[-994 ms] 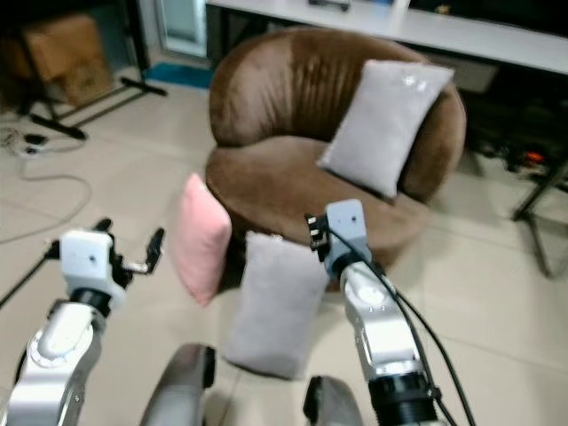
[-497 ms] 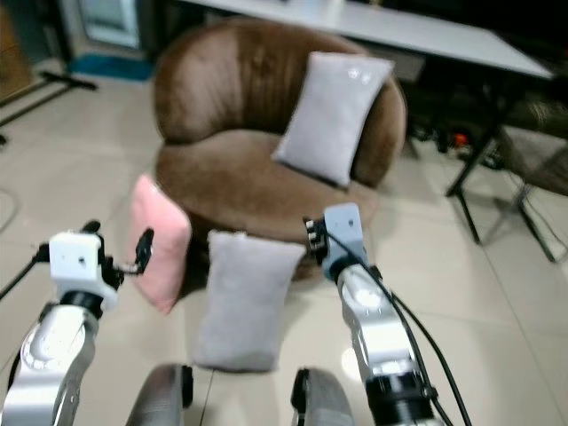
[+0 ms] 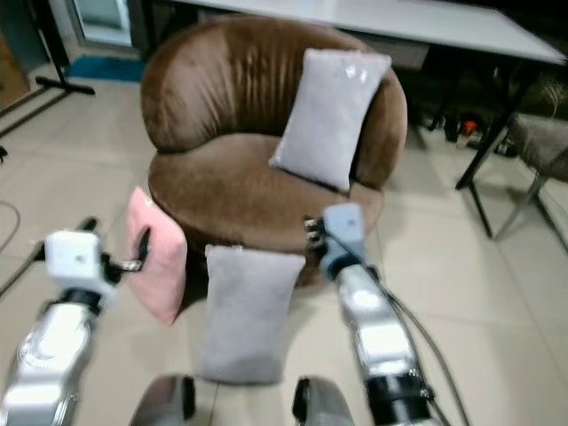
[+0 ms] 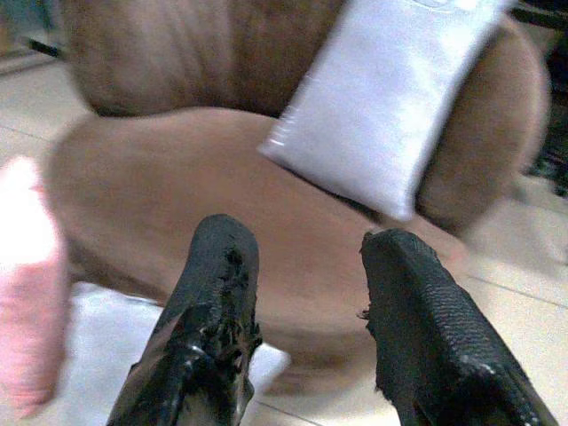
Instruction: Move the pillow to the sofa from floor
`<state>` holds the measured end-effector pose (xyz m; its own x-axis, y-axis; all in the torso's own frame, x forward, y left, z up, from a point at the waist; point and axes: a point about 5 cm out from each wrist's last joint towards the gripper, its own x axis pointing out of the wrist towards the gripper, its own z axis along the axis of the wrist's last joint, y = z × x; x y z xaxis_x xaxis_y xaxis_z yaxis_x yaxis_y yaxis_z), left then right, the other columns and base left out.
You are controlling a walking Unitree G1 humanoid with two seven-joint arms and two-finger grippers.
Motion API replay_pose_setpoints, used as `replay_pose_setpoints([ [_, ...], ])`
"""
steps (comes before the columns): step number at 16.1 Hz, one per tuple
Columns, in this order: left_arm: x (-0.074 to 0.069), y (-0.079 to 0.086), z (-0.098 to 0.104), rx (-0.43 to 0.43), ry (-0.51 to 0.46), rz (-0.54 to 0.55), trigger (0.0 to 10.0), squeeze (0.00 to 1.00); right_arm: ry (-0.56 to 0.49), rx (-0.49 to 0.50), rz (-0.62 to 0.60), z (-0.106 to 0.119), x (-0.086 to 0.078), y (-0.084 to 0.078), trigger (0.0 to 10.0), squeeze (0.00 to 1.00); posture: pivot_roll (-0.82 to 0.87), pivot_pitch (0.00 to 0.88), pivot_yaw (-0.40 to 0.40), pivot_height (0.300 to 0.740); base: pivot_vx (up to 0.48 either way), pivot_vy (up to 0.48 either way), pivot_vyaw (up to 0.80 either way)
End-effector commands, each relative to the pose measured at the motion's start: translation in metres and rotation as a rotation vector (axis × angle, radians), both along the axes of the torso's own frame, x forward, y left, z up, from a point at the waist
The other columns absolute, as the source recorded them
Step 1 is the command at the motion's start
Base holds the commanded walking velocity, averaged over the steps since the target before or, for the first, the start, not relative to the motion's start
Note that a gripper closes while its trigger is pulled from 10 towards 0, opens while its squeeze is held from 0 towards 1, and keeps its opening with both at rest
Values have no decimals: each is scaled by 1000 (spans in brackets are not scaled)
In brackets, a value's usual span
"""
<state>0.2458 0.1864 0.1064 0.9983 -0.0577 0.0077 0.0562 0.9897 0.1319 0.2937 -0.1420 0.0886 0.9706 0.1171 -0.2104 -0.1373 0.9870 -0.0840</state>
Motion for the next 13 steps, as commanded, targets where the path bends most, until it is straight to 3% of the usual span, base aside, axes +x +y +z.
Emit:
replay_pose_setpoints([
  [1,1,5,1,16,0,11,10000,0,-12,-8,-5,3,1,1,10000,0,90,0,-67,632,281,0,0],
  [13,3,5,1,14,1,8,10000,0,-29,6,-10,6,4,1,10000,0,86,0,-65,632,299,0,0],
])
